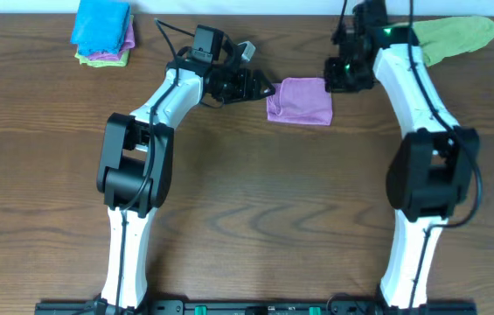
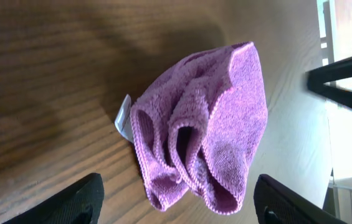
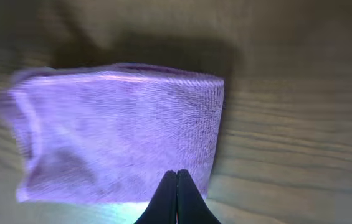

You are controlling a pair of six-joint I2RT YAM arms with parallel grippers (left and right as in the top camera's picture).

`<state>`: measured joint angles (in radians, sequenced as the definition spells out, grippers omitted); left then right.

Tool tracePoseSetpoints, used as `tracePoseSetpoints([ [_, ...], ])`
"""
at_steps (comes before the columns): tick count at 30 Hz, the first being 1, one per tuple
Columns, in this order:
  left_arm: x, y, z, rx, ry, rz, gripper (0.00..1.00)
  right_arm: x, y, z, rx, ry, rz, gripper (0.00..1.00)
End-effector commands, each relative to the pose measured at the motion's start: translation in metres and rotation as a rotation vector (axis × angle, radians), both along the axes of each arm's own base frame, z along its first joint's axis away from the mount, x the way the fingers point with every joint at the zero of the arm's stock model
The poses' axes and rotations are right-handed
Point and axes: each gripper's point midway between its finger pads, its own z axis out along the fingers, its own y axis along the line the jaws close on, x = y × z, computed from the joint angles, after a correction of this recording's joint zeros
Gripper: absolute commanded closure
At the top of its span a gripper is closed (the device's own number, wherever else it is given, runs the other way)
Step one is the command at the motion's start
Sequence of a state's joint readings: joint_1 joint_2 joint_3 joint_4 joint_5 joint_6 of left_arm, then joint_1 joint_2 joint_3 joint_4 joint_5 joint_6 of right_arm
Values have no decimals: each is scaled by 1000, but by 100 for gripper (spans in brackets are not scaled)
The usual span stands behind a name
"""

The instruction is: Fold the cloth

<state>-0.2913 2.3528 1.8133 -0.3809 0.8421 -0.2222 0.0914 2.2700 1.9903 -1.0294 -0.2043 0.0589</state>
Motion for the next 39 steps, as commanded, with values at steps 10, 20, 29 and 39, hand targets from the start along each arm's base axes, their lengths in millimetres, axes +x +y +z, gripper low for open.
tracePoseSetpoints([
  [10,-3,-7,-28,-30,72,3,16,2,-46,-29,-69,55,-90,99],
  [20,-1,-12,-35,-16,71,18,9,-1,-48,-52,-71,100,-95,98],
  [29,8,-5,-42,-123,154,61,11,-4,-49,-55,-69,115,-94,98],
  [39,1,-12,-62,-151,235,63,9,0,-44,-55,-58,101,-87,99],
])
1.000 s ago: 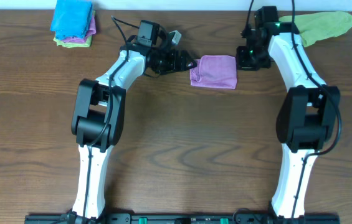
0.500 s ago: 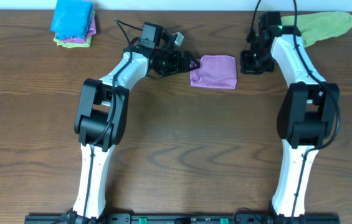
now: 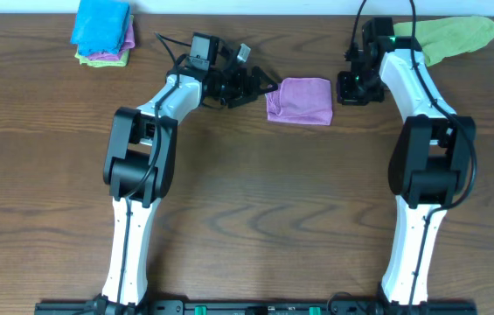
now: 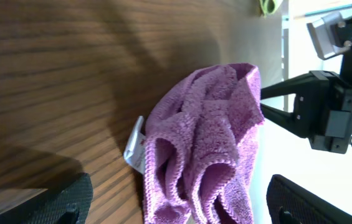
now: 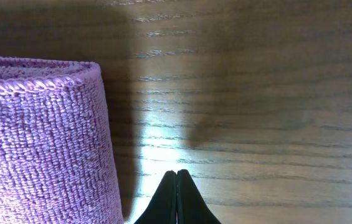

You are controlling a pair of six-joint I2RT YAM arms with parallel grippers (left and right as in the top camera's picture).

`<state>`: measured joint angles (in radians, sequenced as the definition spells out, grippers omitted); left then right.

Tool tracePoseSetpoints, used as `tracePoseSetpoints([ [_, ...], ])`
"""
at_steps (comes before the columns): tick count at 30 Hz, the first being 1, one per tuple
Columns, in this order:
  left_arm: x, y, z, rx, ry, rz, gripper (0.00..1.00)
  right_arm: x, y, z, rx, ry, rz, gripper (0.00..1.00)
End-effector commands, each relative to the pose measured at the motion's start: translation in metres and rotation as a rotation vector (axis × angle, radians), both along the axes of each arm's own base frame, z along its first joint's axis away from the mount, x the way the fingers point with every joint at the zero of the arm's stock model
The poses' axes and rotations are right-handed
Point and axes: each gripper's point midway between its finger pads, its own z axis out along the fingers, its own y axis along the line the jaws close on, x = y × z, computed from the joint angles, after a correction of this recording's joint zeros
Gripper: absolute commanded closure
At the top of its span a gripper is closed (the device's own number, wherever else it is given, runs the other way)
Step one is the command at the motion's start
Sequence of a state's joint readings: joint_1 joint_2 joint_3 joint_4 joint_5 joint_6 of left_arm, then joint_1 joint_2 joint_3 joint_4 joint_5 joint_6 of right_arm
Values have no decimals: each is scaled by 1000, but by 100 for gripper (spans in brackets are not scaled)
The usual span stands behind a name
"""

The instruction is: Fold the cloth

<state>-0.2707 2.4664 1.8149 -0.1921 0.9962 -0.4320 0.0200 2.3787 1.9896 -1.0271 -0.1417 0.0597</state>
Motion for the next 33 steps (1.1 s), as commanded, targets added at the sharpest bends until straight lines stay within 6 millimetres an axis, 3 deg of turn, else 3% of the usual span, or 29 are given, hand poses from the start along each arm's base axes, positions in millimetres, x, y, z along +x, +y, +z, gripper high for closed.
tracePoseSetpoints([
  [1,-11,-5,-41,15,110,9,9,3,5,-2,19,-5,0,99],
  [6,-12,-13,-43,-11,130,6,9,6,11,-4,29,-18,10,98],
  [11,-20,-26,-44,-4,125,-18,8,10,30,-8,80,-28,34,98],
  [16,-19,-27,-47,15,120,-7,11,10,45,-11,83,-30,61,98],
  [20,-18,-26,-51,24,122,-1,23,11,49,-11,84,-39,68,99],
  [24,-17,-24,-54,43,123,12,48,11,49,-10,101,-37,67,99],
  [25,-17,-23,-55,46,123,14,49,11,51,-10,114,-37,68,98],
  [28,-16,-23,-56,51,121,18,45,10,57,-8,154,-35,75,99],
  [31,-16,-23,-56,52,120,18,33,9,63,-7,171,-33,84,98],
  [33,-16,-23,-56,52,120,19,31,8,70,-6,183,-33,96,98],
])
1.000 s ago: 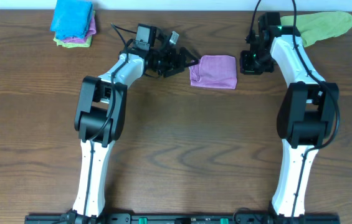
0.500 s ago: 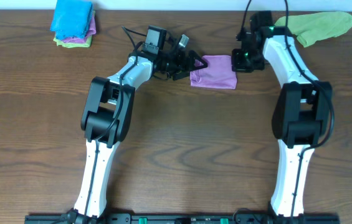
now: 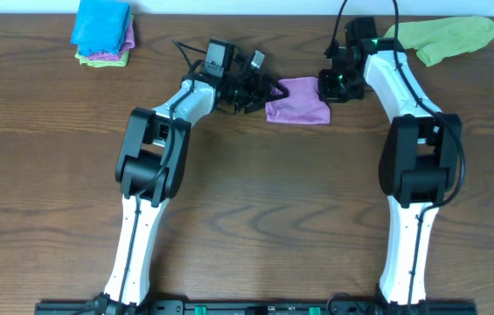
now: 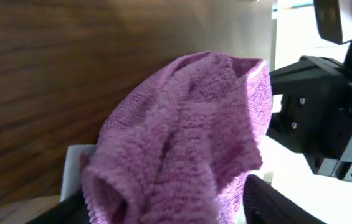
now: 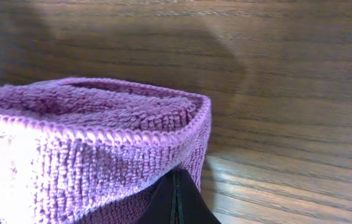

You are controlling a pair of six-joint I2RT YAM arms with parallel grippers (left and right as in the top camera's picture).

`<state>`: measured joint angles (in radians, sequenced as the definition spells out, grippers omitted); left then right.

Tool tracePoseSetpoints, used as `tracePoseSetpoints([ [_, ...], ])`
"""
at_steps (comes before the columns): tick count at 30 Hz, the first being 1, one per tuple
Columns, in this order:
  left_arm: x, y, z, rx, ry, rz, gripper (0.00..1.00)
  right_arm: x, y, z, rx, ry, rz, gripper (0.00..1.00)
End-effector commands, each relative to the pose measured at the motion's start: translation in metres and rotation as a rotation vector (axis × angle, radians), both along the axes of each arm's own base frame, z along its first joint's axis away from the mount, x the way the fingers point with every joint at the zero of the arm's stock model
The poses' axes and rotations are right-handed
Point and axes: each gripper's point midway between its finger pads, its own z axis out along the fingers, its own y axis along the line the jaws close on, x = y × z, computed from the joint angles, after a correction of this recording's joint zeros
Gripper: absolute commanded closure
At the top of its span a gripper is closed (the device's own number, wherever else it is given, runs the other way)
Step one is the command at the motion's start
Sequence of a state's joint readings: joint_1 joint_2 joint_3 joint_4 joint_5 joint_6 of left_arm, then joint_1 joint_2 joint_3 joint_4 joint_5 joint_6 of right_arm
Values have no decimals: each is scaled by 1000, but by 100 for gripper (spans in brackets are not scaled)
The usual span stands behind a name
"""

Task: Fold the cloth
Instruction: 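Grasp the folded purple cloth with the left gripper and lift it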

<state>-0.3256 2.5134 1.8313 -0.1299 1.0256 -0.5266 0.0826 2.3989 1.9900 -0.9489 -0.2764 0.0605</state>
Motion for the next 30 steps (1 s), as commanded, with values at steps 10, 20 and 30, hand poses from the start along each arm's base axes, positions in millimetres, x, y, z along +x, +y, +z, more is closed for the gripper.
tracePoseSetpoints([
  [10,-3,10,-47,103,71,60,73,-1,21,-4,47,7,24,99],
  [20,25,12,-20,-8,6,107,94,5,-4,16,48,-11,-26,99],
  [30,122,74,108,-186,-227,271,94,16,-63,81,49,-109,-137,99],
])
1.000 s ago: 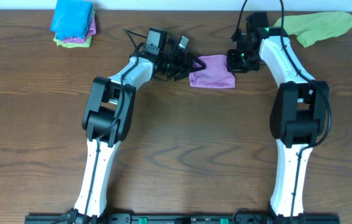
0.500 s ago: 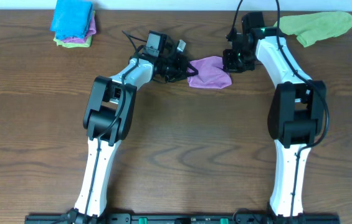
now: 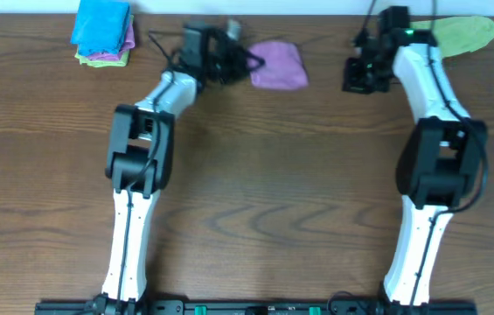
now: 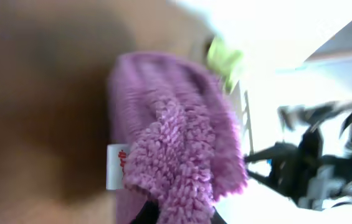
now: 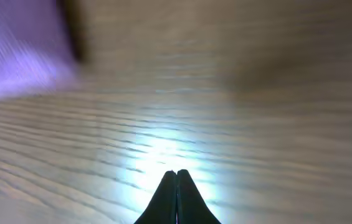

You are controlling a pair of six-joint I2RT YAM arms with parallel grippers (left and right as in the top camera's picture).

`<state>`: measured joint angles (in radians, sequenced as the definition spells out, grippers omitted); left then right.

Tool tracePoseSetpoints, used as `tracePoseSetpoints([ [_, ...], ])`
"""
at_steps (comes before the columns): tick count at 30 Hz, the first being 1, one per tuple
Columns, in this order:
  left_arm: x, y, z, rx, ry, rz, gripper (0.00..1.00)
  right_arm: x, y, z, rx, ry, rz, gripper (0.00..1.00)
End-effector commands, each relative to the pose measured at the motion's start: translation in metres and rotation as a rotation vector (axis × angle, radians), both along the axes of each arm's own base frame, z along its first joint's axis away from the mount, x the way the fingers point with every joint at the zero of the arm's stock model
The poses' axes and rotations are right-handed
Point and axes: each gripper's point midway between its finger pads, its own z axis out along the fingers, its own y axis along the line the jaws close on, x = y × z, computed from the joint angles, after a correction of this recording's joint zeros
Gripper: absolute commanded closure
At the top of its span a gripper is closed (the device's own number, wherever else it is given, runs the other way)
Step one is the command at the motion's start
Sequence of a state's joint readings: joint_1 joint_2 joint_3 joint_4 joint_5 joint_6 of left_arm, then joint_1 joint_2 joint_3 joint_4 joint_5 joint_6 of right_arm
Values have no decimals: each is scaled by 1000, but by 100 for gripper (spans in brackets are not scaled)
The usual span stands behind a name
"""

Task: Fold the cloth
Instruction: 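Grasp the folded purple cloth with the left gripper and lift it, then carry the purple cloth left and place it atop the cloth stack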

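Observation:
The folded purple cloth (image 3: 278,65) hangs bunched at the far edge of the table, left of centre, with my left gripper (image 3: 245,61) shut on its left edge. In the left wrist view the purple cloth (image 4: 176,149) fills the middle, blurred, its white label to the left, and my left gripper (image 4: 176,218) pinches its fluffy edge. My right gripper (image 3: 358,77) is shut and empty over bare wood to the right of the cloth. In the right wrist view my right gripper (image 5: 176,177) shows its tips pressed together, a purple cloth (image 5: 14,56) corner at upper left.
A stack of folded cloths (image 3: 103,31), blue on top, lies at the far left corner. A green cloth (image 3: 455,37) lies at the far right corner behind my right arm. The brown wooden table (image 3: 255,192) stretches toward the near edge.
My left gripper has shut on the purple cloth's left edge and carried it left and toward the far edge. My right gripper, then at the cloth's right edge, is now apart from it.
The folded purple cloth lay at the table's middle back with my left gripper open beside it and my right gripper shut at its right edge. Both grippers stayed close to the cloth's sides. Now my left gripper holds it farther left and back.

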<state>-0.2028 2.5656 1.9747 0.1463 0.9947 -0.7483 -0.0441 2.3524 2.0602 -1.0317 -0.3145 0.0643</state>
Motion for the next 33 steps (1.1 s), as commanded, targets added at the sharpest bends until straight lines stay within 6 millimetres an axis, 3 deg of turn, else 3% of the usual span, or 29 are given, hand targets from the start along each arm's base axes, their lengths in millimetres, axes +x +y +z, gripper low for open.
tracePoseSetpoints([
  [1,35,29,70,-71,-100,59,94,5,-6,42,6,-77,-21,98],
  [5,66,79,152,-113,-250,155,94,0,-6,43,7,-61,-21,99],
  [8,88,139,193,-140,-286,309,94,-4,-5,41,8,-40,-19,99],
  [11,102,209,206,-175,-252,473,94,-9,-5,40,9,-22,-19,99],
  [15,106,277,206,-172,-249,586,94,-11,-4,39,9,-10,-18,99],
  [18,106,316,204,-162,-245,661,94,-11,-3,39,9,-11,-18,99],
  [23,104,333,201,-73,-270,700,94,-10,-3,40,11,-11,-24,99],
  [30,86,347,159,211,-154,749,94,-4,-2,42,15,-35,-38,98],
  [33,81,362,164,276,-131,834,94,-4,0,42,15,-37,-34,99],
])
